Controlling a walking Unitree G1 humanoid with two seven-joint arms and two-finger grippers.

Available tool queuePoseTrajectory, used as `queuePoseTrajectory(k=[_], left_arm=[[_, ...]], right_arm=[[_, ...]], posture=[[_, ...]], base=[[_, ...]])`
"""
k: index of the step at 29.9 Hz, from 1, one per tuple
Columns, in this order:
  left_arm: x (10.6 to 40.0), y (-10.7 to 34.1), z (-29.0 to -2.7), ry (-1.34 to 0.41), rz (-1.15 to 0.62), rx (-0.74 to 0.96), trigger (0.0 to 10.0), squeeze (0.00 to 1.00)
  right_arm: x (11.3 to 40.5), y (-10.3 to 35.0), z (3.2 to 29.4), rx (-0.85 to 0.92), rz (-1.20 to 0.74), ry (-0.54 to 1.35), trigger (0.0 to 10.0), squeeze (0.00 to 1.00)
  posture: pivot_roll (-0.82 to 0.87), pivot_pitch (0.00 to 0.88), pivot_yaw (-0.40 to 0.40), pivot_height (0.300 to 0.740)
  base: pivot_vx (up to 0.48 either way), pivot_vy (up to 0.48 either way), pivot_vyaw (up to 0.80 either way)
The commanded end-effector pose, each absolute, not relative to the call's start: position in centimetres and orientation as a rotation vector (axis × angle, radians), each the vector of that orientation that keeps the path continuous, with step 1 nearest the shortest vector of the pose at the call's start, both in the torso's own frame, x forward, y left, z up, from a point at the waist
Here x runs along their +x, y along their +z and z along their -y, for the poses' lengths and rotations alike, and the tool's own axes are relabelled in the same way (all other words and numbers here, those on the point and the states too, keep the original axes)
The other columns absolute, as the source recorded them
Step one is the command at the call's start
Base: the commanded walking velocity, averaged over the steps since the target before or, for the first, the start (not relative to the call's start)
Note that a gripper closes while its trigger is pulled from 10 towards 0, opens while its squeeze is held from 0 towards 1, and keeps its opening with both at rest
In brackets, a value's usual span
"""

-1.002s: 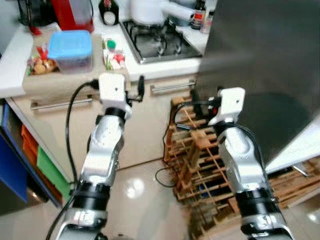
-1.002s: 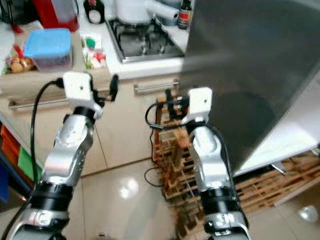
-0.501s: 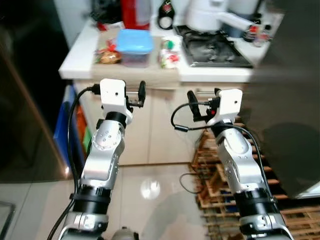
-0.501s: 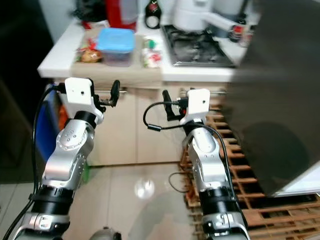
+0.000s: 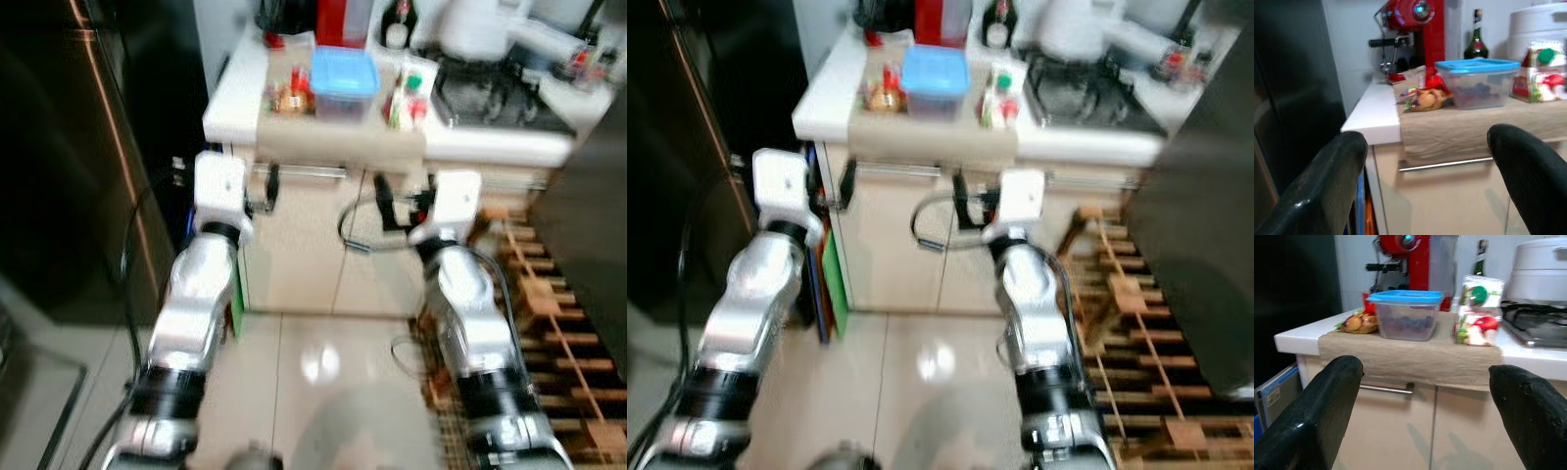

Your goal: Restocking fridge

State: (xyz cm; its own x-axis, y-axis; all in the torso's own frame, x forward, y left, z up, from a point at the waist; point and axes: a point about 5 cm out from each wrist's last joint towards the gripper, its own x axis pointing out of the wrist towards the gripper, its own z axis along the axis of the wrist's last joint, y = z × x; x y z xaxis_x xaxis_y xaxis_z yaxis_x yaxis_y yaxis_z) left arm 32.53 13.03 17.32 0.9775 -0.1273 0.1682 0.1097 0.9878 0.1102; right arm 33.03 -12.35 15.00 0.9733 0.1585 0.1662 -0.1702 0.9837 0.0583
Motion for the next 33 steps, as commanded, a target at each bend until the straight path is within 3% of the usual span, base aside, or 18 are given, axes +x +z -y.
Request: queuePoseTrajectory(k=[1,11,28,33], left_arm=[[32.3,18.1,-12.0,-0.184,0.217,0.096,10.0,0.00],[32.0,20.7,-11.7,-0.202,0.368,0.081,10.0,0.00],[31.9,20.7,-11.6,-0.197,0.384,0.088,10.0,0.00],[31.8,20.9,-11.5,-0.212,0.395,0.087,10.0,0.00]], right_arm=[[33.1,15.9,13.4,0.047,0.222,0.106,10.0,0.00],[33.0,19.4,13.5,0.036,0.397,0.092,10.0,0.00],[33.0,19.1,13.0,0.043,0.377,0.113,10.0,0.00],[33.1,20.7,14.1,0.014,0.444,0.027,10.0,0.00]], posture=[[-0.04,0.000,-0.019,0.740],[-0.05,0.000,-0.008,0.740],[-0.05,0.002,-0.015,0.740],[-0.05,0.007,-0.016,0.740]], base=[[0.000,0.000,0.00],[0.431,0.000,0.00],[0.445,0.000,0.00],[0.442,0.000,0.00]])
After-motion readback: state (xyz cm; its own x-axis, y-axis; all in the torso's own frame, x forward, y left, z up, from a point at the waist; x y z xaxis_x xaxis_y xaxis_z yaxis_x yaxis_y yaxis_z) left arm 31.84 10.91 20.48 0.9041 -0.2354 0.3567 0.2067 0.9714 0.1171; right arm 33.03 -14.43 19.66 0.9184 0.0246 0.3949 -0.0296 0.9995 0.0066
